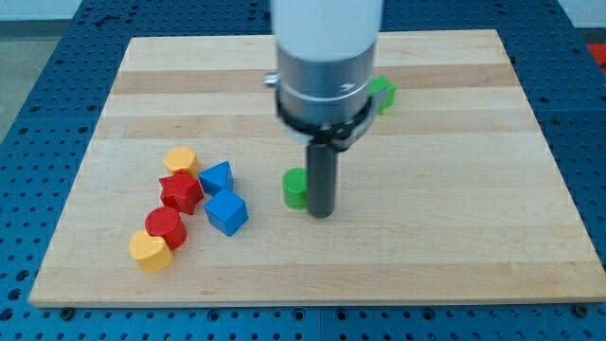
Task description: Slide the green circle closer to the blue cube
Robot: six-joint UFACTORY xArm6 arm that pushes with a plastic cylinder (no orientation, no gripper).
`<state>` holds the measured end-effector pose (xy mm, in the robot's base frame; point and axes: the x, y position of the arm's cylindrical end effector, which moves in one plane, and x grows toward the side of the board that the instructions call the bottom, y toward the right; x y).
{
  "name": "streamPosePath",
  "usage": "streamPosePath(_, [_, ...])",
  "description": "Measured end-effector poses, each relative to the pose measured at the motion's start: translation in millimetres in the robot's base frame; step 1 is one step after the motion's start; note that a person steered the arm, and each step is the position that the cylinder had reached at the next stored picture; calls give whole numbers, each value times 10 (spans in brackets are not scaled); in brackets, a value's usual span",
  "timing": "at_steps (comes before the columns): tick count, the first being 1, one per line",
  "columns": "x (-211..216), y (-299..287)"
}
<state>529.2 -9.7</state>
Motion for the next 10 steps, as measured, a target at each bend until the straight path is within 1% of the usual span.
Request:
streamPosePath(1, [54,-74])
streamPosePath(2, [-48,365])
streamPosePath(3, [-155,954])
streamPosePath(4, [-504,1231])
streamPosePath(5, [-736,1111])
streamPosePath(10, [-694,297])
